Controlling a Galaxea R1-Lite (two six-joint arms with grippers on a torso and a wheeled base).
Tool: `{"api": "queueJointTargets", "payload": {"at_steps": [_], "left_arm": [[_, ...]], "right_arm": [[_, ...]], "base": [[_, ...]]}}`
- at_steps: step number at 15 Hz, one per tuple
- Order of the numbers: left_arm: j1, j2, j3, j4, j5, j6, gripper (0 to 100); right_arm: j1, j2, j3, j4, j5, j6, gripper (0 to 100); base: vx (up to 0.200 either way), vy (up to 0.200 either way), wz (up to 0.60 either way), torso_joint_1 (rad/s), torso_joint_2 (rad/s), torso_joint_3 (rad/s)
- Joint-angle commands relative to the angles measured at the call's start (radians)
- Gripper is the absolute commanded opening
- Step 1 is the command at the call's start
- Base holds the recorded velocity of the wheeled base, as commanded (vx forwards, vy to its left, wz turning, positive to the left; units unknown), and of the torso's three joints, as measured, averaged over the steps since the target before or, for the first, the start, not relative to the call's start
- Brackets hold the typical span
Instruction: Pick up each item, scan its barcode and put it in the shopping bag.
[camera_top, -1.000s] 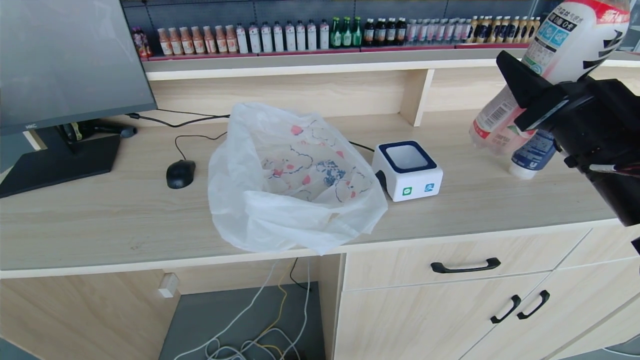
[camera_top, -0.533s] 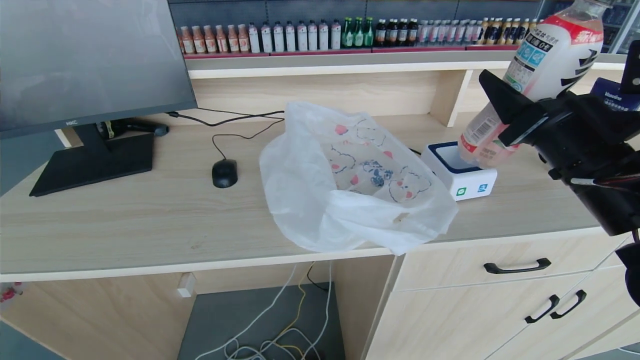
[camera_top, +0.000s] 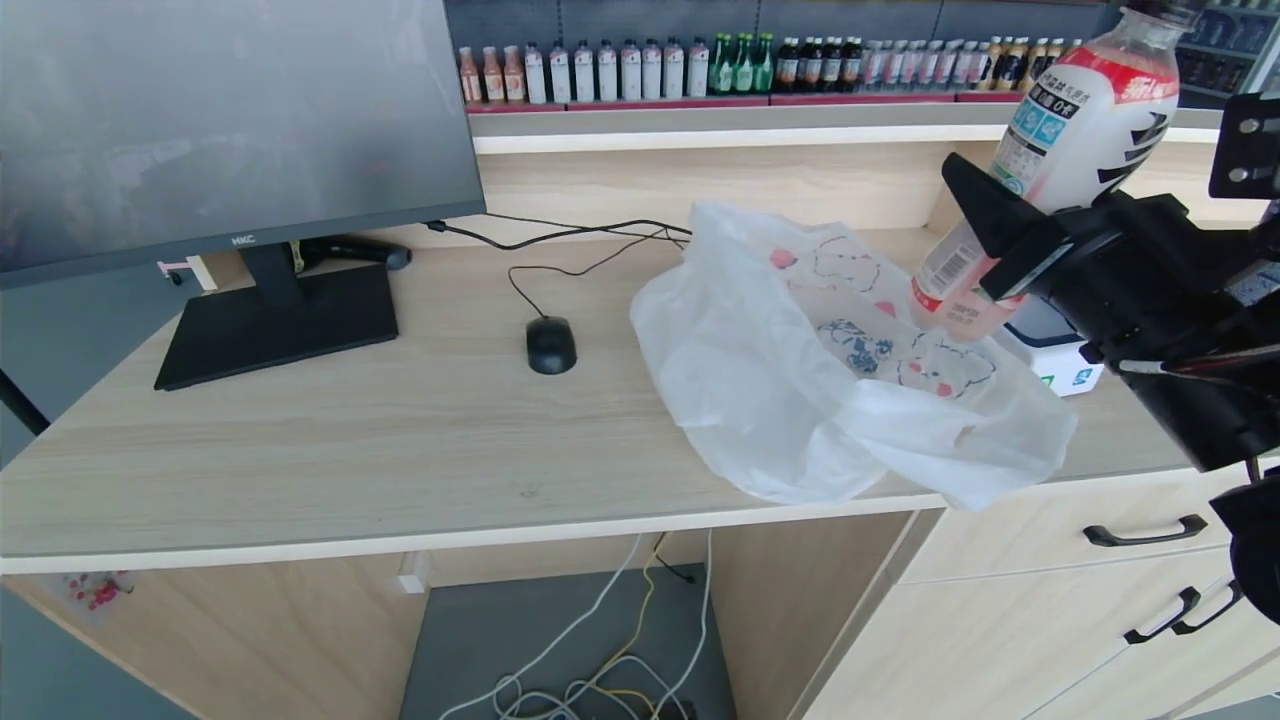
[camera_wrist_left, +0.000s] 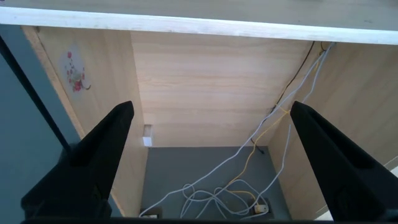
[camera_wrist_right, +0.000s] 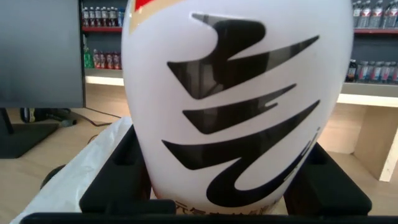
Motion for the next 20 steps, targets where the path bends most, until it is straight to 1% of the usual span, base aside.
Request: {"api": "queueJointTargets", "payload": {"at_steps": [1, 3, 5, 6, 11, 16, 20], "left_arm": [[0.002, 0.0, 0.0, 0.0, 0.0, -0.001, 100], [0.002, 0.0, 0.0, 0.0, 0.0, -0.001, 100], [0.002, 0.0, 0.0, 0.0, 0.0, -0.001, 100], [0.002, 0.0, 0.0, 0.0, 0.0, -0.001, 100], [0.002, 0.0, 0.0, 0.0, 0.0, -0.001, 100], [0.002, 0.0, 0.0, 0.0, 0.0, -0.001, 100], [0.002, 0.0, 0.0, 0.0, 0.0, -0.001, 100]], "right_arm": [[0.0, 0.015, -0.004, -0.005, 0.001, -0.001, 0], [0.006, 0.038, -0.025, -0.007, 0.003, -0.007, 0], [0.008, 0.086, -0.085, -0.007, 0.004, -0.016, 0], [0.023, 0.117, -0.123, -0.005, 0.009, -0.024, 0], [0.031, 0.213, -0.208, -0.002, 0.044, -0.062, 0], [0.028, 0.289, -0.228, -0.004, 0.046, -0.062, 0], [0.029, 0.298, -0.188, -0.002, 0.046, -0.062, 0]], "base": [[0.0, 0.0, 0.0, 0.0, 0.0, 0.0], [0.0, 0.0, 0.0, 0.0, 0.0, 0.0], [0.0, 0.0, 0.0, 0.0, 0.0, 0.0], [0.0, 0.0, 0.0, 0.0, 0.0, 0.0], [0.0, 0.0, 0.0, 0.0, 0.0, 0.0], [0.0, 0.0, 0.0, 0.0, 0.0, 0.0], [0.0, 0.0, 0.0, 0.0, 0.0, 0.0]]}}
